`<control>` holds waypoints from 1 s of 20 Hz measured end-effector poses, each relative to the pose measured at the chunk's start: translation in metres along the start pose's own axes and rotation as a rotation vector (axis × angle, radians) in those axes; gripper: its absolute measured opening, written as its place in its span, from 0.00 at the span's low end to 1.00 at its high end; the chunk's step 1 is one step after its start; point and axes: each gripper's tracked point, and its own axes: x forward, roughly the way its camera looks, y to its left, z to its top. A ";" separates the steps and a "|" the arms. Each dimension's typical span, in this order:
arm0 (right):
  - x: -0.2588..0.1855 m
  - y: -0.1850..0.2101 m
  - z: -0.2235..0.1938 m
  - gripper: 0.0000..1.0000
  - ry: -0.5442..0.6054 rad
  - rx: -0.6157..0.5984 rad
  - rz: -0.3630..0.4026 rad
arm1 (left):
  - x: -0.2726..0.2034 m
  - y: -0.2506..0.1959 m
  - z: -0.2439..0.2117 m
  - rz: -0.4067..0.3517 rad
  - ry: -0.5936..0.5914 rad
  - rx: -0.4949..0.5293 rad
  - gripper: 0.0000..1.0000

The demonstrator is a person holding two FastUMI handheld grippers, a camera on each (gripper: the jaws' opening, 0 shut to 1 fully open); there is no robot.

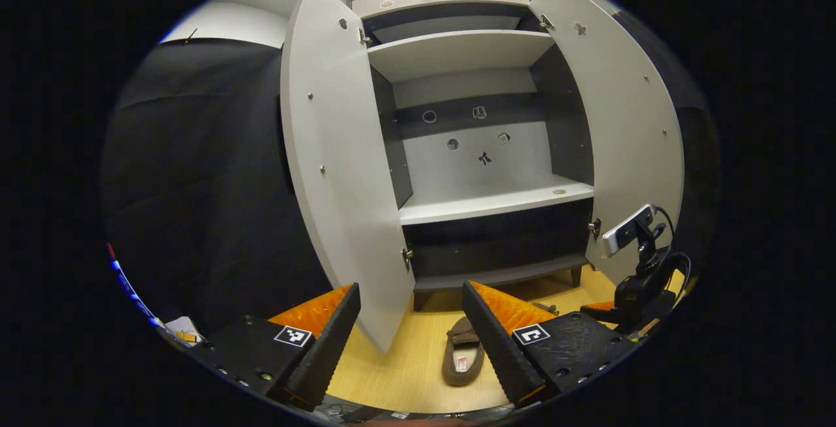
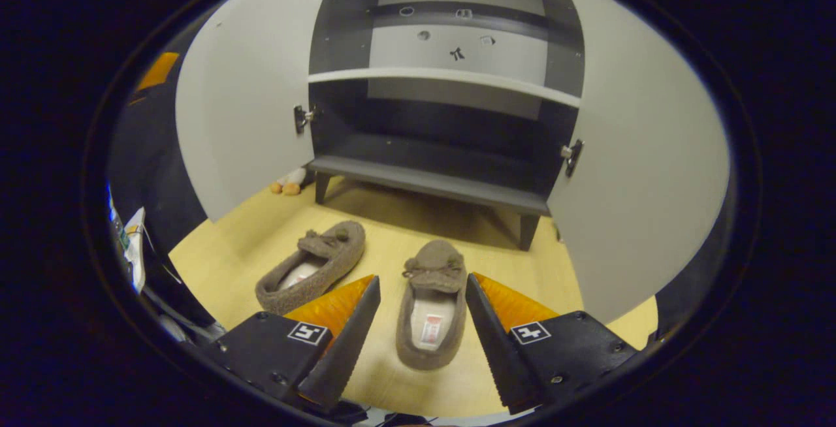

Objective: Grab one shoe with the right hand and put it into the shoe cabinet, grab the other shoe with the left hand and put it into the shoe cabinet; then close the right door with the right hand and the left door with the left hand.

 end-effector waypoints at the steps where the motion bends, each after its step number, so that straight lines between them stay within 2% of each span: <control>1: 0.009 0.003 -0.012 0.87 0.037 -0.012 0.008 | -0.002 0.001 -0.004 0.003 0.010 -0.004 0.96; 5: 0.041 0.008 -0.036 0.80 0.111 -0.025 0.006 | -0.010 0.008 -0.010 0.028 0.022 0.013 0.96; 6: 0.048 0.008 -0.038 0.83 0.127 -0.023 0.008 | -0.011 0.009 -0.011 0.031 0.023 0.023 0.95; 9: 0.064 0.011 -0.036 0.83 0.150 -0.020 0.013 | -0.014 0.012 -0.019 0.036 0.041 0.042 0.95; 11: 0.077 0.011 -0.040 0.76 0.156 -0.064 -0.021 | -0.015 0.013 -0.026 0.036 0.067 0.053 0.96; 12: 0.082 0.010 -0.040 0.68 0.159 -0.104 -0.057 | -0.015 0.013 -0.026 0.034 0.067 0.054 0.96; 13: 0.083 0.003 -0.049 0.68 0.174 -0.148 -0.097 | -0.015 0.013 -0.025 0.032 0.066 0.057 0.96; 14: 0.085 0.005 -0.055 0.51 0.194 -0.187 -0.109 | -0.016 0.013 -0.026 0.031 0.065 0.061 0.95; 16: 0.087 0.004 -0.055 0.29 0.182 -0.246 -0.148 | -0.018 0.013 -0.029 0.028 0.068 0.071 0.95; 18: 0.086 0.005 -0.053 0.12 0.181 -0.288 -0.166 | -0.018 0.012 -0.033 0.020 0.075 0.073 0.95; 20: 0.085 0.004 -0.053 0.09 0.187 -0.299 -0.171 | -0.019 0.011 -0.035 0.012 0.078 0.076 0.95</control>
